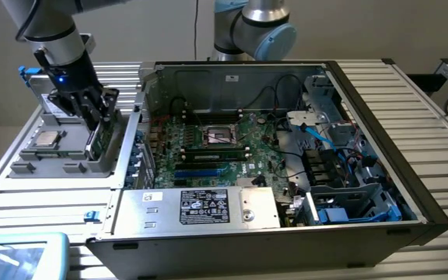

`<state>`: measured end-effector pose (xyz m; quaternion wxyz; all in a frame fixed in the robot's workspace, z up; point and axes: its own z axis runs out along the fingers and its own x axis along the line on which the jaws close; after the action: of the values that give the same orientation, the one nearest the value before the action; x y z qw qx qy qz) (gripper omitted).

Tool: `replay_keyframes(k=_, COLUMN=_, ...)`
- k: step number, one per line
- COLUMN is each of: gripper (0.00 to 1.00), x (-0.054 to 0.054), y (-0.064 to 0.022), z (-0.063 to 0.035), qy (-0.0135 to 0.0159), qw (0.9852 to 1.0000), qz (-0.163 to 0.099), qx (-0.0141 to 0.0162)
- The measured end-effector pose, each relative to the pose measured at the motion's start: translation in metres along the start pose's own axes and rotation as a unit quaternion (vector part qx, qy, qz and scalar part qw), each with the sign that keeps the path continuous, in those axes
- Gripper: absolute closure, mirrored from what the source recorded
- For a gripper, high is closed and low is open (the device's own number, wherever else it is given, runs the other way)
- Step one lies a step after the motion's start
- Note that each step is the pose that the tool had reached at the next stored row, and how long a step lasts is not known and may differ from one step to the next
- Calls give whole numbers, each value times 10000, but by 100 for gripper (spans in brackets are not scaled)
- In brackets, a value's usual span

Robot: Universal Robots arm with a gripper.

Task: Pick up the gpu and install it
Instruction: 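Pick up the gpu and move the gpu toward the slot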

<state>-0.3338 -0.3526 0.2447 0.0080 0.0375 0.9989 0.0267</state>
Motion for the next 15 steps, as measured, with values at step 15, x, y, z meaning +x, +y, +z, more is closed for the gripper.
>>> replay_keyframes(k=15, gripper=60, x=13, y=-14, z=57, qy=19, qw=10000, qz=46, qx=3)
